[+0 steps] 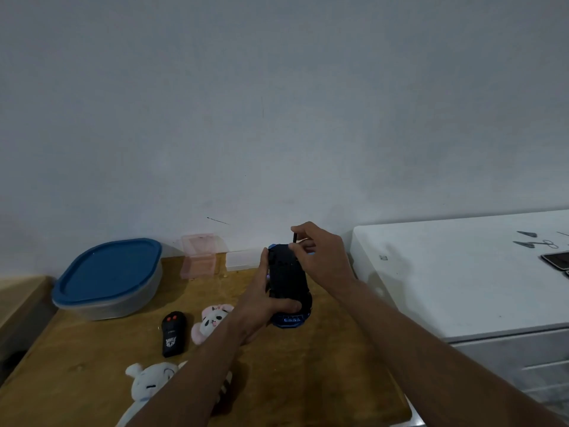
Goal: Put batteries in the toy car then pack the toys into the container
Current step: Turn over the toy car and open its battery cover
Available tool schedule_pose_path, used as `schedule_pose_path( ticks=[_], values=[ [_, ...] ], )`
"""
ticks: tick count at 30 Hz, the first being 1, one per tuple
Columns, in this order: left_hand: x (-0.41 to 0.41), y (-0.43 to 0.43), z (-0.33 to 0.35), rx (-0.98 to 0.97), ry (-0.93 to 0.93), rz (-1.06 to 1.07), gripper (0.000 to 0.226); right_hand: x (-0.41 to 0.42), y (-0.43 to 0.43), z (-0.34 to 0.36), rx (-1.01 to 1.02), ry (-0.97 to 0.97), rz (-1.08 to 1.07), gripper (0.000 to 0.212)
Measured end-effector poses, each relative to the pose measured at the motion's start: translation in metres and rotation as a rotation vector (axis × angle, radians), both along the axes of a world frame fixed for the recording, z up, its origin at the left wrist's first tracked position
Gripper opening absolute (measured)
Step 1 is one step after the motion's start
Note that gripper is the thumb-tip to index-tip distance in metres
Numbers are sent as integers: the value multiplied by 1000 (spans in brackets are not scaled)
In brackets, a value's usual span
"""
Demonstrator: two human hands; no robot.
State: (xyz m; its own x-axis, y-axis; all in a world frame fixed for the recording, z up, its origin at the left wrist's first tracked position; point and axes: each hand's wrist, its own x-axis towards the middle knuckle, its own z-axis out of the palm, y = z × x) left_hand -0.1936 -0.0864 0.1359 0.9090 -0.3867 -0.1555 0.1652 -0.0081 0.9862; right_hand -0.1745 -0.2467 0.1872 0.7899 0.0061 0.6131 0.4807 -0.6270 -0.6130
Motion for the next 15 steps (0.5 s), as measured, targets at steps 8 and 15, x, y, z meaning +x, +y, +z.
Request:
schedule_pose_path(
  ticks=[8, 15],
  values=[
    [-10, -9, -6, 1, 36, -5, 128, -7, -13, -10, -2, 46, -2, 19],
    [-27, -29, -28, 44, 38, -40, 127, -25, -32, -29, -21, 99, -98, 9]
  ],
)
